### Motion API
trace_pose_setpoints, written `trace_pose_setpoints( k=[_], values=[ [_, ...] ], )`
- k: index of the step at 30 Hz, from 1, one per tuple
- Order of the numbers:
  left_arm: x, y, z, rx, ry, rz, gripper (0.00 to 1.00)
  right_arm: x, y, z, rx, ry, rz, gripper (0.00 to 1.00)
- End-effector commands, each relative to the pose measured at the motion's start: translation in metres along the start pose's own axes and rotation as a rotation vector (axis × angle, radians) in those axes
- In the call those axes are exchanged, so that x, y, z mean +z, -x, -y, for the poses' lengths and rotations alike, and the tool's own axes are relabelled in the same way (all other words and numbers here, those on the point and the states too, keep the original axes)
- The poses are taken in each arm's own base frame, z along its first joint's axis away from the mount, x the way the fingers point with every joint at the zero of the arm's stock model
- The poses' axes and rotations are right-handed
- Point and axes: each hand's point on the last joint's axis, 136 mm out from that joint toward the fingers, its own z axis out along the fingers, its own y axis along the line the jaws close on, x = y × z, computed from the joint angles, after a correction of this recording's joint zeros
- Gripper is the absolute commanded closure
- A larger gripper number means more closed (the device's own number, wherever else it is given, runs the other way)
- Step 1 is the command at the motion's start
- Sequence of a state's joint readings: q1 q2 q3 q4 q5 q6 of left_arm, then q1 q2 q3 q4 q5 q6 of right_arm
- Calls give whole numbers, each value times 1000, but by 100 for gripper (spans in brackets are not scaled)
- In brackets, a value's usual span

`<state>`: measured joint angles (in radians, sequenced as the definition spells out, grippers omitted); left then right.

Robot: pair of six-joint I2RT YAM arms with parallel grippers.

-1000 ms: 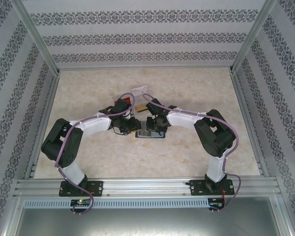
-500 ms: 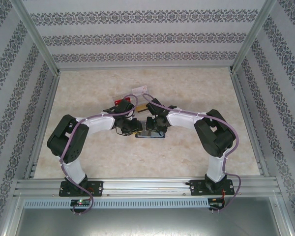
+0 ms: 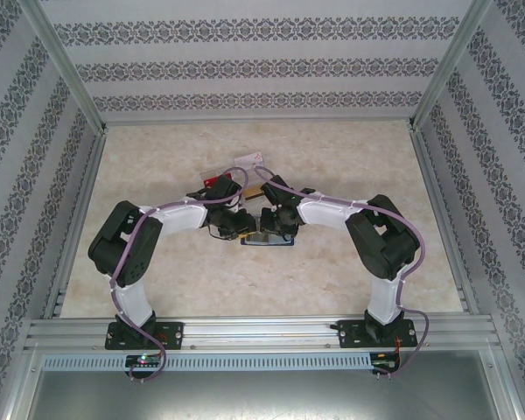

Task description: Take the credit cards out of the card holder

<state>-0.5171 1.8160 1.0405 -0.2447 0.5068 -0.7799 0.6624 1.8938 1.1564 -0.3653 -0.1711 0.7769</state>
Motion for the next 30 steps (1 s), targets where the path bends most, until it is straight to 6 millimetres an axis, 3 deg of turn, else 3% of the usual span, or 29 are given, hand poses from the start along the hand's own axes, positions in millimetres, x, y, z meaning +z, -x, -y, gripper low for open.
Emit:
trace_pose_setpoints(
  k=[1,13,23,30],
  values=[
    [7,-8,0,30,1,-42,73,15,-14,18,19,-41,-47,80],
    [4,-5,12,54,-48,-30,78,5,-8,9,17,1,-27,79],
    [-3,-4,36,103,-153,-33,74,-42,15,-18,33,113,46,69],
    [-4,-5,60,133,-265,-47,71,-72,22,-9,48,96,125,63]
  ],
)
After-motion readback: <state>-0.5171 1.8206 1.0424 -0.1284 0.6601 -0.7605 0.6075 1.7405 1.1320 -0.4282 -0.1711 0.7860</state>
